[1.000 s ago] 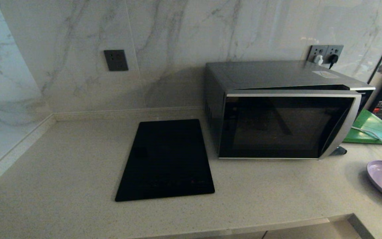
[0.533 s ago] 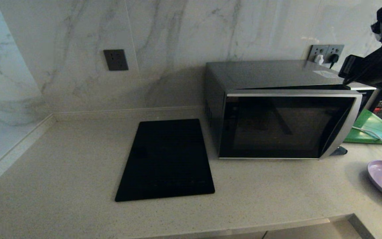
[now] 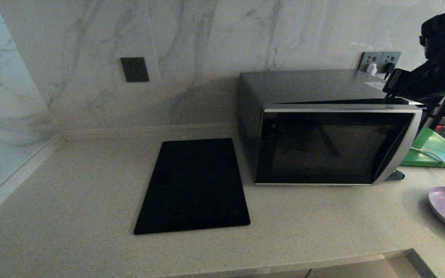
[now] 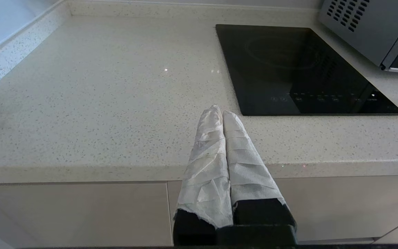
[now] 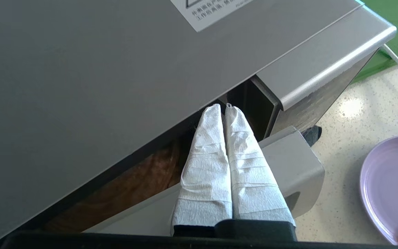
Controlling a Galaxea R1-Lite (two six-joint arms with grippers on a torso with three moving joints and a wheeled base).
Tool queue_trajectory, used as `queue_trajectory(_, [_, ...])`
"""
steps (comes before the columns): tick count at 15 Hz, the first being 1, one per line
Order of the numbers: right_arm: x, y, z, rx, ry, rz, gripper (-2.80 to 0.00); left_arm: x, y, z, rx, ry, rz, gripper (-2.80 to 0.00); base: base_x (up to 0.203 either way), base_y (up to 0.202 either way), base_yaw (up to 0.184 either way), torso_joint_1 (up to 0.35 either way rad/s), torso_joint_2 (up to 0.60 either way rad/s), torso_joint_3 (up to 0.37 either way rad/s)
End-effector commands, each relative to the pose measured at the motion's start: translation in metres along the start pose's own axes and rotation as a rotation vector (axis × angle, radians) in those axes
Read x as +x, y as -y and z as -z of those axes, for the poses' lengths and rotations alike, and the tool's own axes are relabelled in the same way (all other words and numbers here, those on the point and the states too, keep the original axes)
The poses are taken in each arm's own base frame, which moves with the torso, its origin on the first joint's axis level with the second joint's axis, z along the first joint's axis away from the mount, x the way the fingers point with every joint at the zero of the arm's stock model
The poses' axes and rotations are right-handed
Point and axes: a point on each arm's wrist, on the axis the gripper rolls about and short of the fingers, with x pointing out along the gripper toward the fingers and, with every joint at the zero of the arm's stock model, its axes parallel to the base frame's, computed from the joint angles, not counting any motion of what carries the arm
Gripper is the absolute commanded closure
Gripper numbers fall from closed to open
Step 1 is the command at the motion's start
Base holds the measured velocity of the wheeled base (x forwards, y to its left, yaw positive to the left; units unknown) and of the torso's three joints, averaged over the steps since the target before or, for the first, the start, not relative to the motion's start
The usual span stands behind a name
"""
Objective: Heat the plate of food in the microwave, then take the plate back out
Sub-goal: Open the microwave oven
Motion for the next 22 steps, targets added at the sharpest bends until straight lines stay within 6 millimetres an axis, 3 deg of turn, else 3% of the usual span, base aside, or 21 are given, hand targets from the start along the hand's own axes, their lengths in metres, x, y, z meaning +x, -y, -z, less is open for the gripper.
queue_trajectory(1, [0.005, 0.0, 0.004, -0.003, -0.014, 0.011, 0.0, 0.0, 0.0, 0.0, -0.001, -0.001, -0.001, 0.0, 0.0, 0.0, 0.0, 0.0, 0.0, 0.0])
queue_trajectory(8, [-0.004, 0.006, 0.009, -0.028, -0.099, 0.039, 0.0, 0.0, 0.0, 0.0, -0.001, -0.001, -0.001, 0.0, 0.0, 0.0, 0.0, 0.0, 0.0, 0.0])
queue_trajectory(12, [-0.037, 0.015, 0.001, -0.039, -0.15, 0.019, 0.0, 0.0, 0.0, 0.0, -0.001, -0.001, -0.001, 0.0, 0.0, 0.0, 0.0, 0.0, 0.0, 0.0])
queue_trajectory(20, [-0.135, 0.031, -0.007, -0.067, -0.255, -0.097, 0.0, 0.0, 0.0, 0.0, -0.001, -0.001, -0.001, 0.0, 0.0, 0.0, 0.0, 0.0, 0.0, 0.0])
queue_trajectory(22, [-0.138, 0.032, -0.007, -0.061, -0.248, -0.096, 0.0, 0.0, 0.0, 0.0, -0.001, -0.001, -0.001, 0.0, 0.0, 0.0, 0.0, 0.0, 0.0, 0.0])
